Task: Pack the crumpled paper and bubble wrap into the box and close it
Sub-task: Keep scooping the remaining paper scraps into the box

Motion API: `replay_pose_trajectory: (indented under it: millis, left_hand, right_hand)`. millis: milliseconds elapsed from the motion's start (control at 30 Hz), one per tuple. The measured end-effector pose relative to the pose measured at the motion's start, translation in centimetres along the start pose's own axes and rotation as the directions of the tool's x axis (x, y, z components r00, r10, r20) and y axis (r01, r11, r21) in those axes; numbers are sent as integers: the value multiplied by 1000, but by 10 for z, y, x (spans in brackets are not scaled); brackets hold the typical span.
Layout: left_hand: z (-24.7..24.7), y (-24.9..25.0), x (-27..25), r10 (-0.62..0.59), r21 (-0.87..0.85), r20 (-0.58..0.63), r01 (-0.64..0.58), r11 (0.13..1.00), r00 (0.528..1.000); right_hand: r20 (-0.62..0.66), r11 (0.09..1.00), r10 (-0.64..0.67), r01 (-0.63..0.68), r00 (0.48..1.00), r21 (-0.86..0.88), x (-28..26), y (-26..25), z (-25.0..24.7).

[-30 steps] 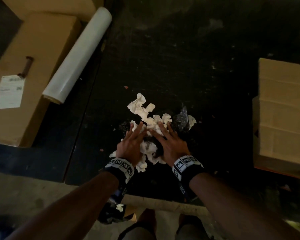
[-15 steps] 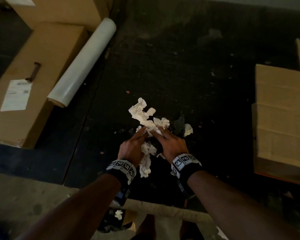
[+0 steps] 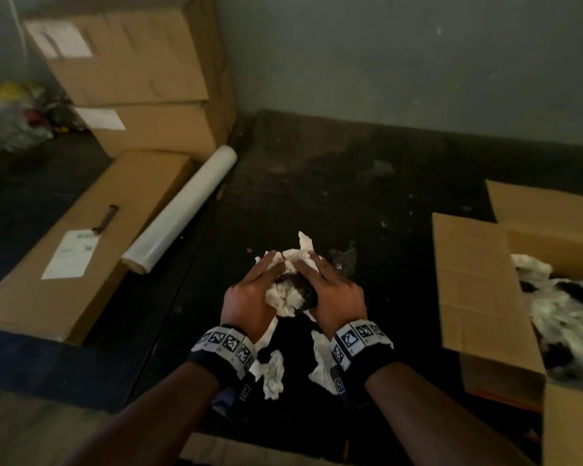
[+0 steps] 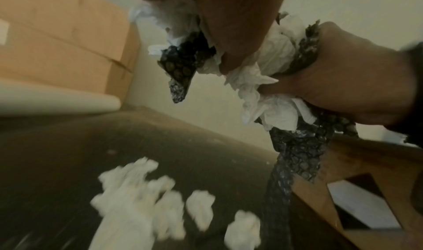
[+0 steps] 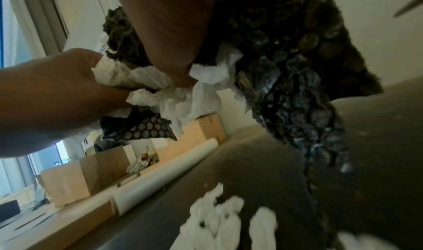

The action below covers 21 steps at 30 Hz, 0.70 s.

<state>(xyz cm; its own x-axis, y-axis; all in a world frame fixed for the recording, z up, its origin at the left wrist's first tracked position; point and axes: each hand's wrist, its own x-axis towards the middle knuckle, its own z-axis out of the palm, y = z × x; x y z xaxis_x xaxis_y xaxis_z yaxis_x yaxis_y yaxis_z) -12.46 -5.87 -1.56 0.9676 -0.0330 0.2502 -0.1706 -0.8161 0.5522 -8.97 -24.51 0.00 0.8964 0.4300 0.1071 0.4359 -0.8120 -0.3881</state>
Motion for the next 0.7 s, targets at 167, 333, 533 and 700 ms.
replay_pose_trajectory:
  millis: [167, 333, 533, 700]
  left_hand:
    - [-26, 56, 45, 146, 16, -129, -145, 989, 981]
    - [-30, 128, 86, 256, 17, -204, -258, 966, 945]
    - [-9, 230, 128, 388, 27, -181, -390, 921, 904]
    - [37, 315, 148, 445, -84, -156, -461, 883, 882]
  right_hand:
    - [-183, 997, -69, 61, 981, -47, 11, 12, -70]
    - [-344, 991, -104, 69, 933, -112, 4, 47, -142]
    - [-465, 981, -89, -3, 881, -193, -31, 112, -225]
    - [-527, 954, -5, -155, 850, -258, -75, 182, -272]
